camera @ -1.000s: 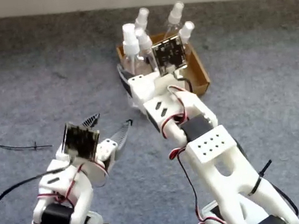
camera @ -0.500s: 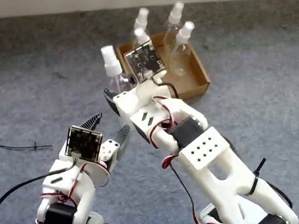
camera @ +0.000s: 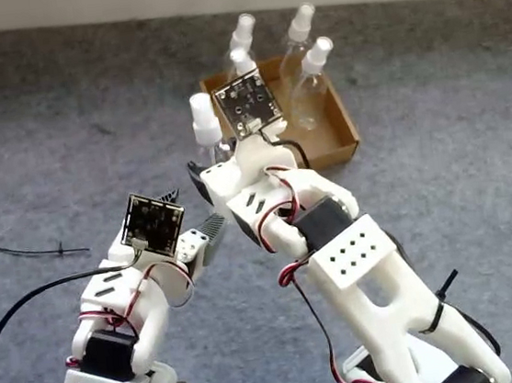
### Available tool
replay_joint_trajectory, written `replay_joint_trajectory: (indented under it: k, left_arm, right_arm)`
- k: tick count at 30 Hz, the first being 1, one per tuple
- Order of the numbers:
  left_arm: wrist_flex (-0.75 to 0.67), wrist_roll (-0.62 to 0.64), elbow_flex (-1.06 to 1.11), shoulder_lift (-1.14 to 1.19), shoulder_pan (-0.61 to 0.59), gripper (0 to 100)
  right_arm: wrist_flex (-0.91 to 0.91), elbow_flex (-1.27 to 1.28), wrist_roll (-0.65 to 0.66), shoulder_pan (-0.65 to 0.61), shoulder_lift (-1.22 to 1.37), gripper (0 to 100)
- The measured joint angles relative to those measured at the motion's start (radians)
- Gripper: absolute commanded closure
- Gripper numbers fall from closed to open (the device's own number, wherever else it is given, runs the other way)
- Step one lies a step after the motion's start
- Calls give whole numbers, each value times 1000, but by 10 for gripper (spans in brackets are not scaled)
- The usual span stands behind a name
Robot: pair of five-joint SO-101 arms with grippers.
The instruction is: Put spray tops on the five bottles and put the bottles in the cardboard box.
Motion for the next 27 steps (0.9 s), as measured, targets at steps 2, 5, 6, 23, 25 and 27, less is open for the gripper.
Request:
replay_joint_trajectory:
  k: [2,5,6,23,25,27]
  left_arm:
    - [0,0,0,0,0,751]
    - [-2,0,0,0,0,751]
    - [-2,0,0,0,0,751]
    - [-37,-2,3,11,-25,752]
    - [-37,-2,3,11,-25,761]
    - [-37,-2,6,11,-25,787]
  right_arm:
    - [0,-2,0,0,0,995]
    - [0,-3,0,2,0,995]
    - [0,-3,0,6,0,995]
    - [-51,-21,71,123,11,995]
    - [-140,-21,71,175,12,995]
    - [-233,-21,71,222,15,995]
